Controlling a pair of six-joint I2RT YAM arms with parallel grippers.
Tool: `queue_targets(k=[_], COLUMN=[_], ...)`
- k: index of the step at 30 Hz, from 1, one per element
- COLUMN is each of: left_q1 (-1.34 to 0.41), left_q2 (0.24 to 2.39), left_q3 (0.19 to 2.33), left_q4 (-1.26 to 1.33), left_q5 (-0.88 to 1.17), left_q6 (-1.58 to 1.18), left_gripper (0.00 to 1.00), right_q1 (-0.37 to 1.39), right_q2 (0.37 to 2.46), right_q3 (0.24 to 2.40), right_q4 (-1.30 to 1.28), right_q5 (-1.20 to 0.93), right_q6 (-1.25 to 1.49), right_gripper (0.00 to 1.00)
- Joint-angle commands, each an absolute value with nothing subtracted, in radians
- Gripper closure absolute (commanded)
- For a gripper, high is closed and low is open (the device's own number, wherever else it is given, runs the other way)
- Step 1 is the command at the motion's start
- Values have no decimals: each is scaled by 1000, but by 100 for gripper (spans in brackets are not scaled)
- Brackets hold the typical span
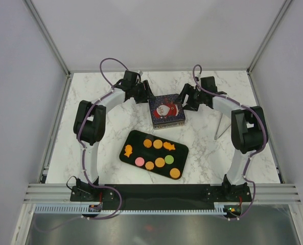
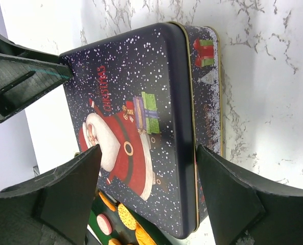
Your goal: Pack the cookies
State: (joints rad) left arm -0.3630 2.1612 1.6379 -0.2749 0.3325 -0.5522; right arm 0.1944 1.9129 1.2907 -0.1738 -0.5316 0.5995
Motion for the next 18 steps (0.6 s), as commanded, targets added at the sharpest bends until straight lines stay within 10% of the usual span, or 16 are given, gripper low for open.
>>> queue_targets(k=[1,18], left_q1=[-385,-385], left_q2=[2223,2238], left_q3=[1586,1560], left_q4=[-387,-354], left_q5=[296,321], left_q6=[-506,-528], left_gripper=[39,40], right_q1=[209,212], right_q2=[1809,1687], right_q3=[1339,1120], right_q4=[-54,-54], right_q5=[-566,-430], right_q6=[637,647], right_gripper=[17,16])
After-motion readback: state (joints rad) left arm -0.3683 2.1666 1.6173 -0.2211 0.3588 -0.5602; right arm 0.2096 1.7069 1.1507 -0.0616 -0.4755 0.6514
